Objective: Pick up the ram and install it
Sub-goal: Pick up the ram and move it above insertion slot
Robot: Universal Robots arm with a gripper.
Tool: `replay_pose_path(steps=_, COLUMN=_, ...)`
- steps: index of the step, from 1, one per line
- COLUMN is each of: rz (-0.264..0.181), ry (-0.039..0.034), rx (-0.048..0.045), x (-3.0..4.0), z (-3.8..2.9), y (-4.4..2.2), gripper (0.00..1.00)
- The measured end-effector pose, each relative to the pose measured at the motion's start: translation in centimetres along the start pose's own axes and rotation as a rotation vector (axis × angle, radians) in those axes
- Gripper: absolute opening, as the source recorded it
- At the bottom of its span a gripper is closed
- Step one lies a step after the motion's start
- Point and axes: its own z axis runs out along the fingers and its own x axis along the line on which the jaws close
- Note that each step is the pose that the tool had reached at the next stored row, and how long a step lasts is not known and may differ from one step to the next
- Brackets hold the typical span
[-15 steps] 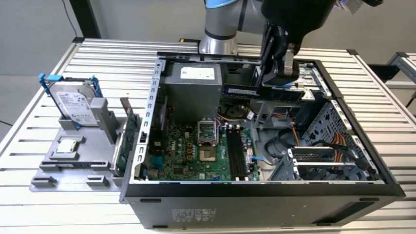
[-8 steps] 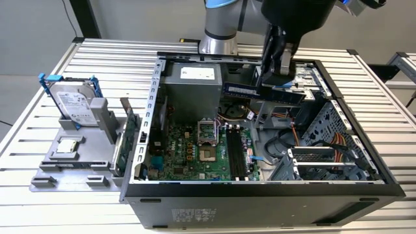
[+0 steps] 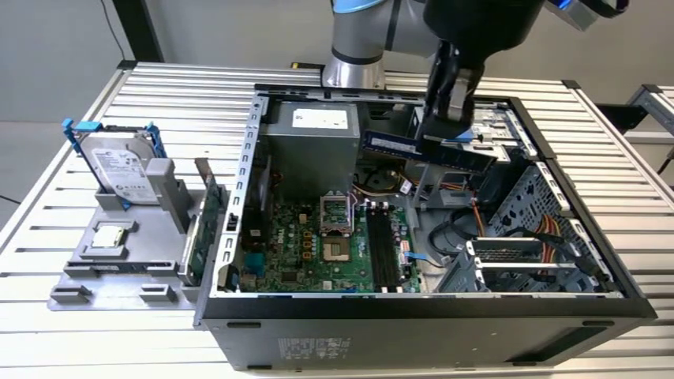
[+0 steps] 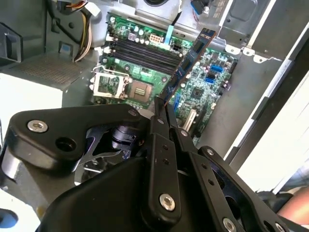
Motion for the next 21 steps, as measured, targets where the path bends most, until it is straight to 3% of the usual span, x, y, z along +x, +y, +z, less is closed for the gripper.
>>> replay_pose_path(steps=21, rz=0.198, ry=-0.0005, rx=0.0098, x=0.00, z=0.00, y=0.00, gripper=0.00)
